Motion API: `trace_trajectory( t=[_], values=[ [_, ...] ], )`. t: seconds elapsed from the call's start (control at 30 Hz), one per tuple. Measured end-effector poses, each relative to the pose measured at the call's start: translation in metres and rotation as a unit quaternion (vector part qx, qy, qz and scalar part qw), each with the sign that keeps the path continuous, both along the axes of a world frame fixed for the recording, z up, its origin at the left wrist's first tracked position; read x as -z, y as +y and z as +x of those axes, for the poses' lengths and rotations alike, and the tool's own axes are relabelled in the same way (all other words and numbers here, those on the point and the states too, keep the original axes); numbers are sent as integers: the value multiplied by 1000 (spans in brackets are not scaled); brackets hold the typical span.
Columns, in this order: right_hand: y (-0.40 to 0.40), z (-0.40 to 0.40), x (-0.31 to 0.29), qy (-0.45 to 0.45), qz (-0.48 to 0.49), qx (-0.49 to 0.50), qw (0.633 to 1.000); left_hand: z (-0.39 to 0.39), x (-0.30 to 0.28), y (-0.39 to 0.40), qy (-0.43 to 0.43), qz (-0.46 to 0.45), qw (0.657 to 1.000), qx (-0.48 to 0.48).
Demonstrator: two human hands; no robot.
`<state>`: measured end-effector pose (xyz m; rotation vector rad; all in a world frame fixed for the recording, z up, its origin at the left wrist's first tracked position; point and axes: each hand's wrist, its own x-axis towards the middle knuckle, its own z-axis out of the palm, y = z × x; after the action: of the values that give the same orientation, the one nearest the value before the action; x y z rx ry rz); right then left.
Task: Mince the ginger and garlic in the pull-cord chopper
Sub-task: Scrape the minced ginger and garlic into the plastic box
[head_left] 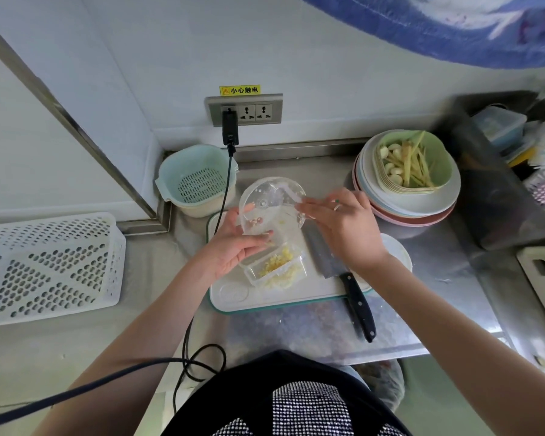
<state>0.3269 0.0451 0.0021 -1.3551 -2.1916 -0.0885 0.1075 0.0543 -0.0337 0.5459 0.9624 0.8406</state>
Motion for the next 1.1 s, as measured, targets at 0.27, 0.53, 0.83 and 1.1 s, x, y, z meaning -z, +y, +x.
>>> trace_trajectory(
  t=[0.27,0.53,0.83,1.1],
  values=[
    [-27,-21,8,233,-268,33,934,0,11,-1,-34,10,999,-22],
    [-44,-22,11,214,-288,17,933,3,10,0,-141,6,988,-68],
    [-39,-10,4,267,-288,25,919,3,-2,-4,-89,5,992,-87],
    [-47,-11,15,250,-332,-7,910,-2,-3,0,-99,10,992,-77]
  ],
)
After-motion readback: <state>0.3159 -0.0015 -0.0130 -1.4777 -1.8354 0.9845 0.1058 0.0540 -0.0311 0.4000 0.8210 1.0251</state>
